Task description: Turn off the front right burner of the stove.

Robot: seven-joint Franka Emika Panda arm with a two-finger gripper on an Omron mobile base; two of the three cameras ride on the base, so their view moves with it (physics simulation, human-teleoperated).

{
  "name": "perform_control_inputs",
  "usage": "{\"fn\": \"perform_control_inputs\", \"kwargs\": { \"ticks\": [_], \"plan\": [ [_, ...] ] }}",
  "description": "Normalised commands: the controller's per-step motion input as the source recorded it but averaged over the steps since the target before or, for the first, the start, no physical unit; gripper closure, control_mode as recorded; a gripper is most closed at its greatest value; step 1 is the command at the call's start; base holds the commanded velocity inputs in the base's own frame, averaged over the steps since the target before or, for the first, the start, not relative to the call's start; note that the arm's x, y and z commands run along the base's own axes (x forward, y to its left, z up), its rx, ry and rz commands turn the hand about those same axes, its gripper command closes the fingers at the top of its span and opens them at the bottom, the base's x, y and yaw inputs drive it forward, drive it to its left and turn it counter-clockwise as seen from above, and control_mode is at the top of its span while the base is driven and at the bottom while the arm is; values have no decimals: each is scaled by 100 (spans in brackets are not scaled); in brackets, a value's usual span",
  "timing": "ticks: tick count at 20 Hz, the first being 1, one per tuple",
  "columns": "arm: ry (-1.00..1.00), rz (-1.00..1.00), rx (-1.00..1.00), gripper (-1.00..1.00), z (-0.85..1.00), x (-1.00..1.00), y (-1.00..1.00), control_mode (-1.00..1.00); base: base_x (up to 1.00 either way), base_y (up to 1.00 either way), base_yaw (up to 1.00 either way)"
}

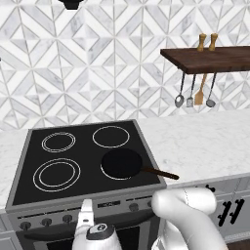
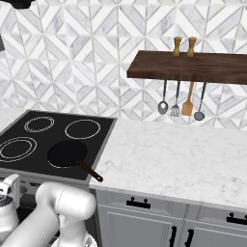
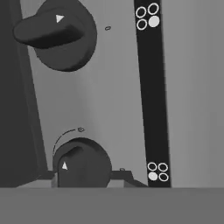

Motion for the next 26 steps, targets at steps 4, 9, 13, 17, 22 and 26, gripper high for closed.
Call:
{"fn": "perform_control_inputs", "kwargs": {
  "ticks": [4,9,13,17,22,26],
  "plan": [
    [3,-18,73,100,19,-5,-26,-100,0,0,0],
    [2,-18,72,100,18,-6,-26,-100,0,0,0],
    [1,-20,72,100,16,-3,-24,-100,0,0,0],
    [0,-20,71,100,14,0,-25,-100,0,0,0],
    [0,-20,65,100,11,0,-26,-100,0,0,0],
    [0,-21,63,100,14,0,-26,-100,0,0,0]
  ]
}}
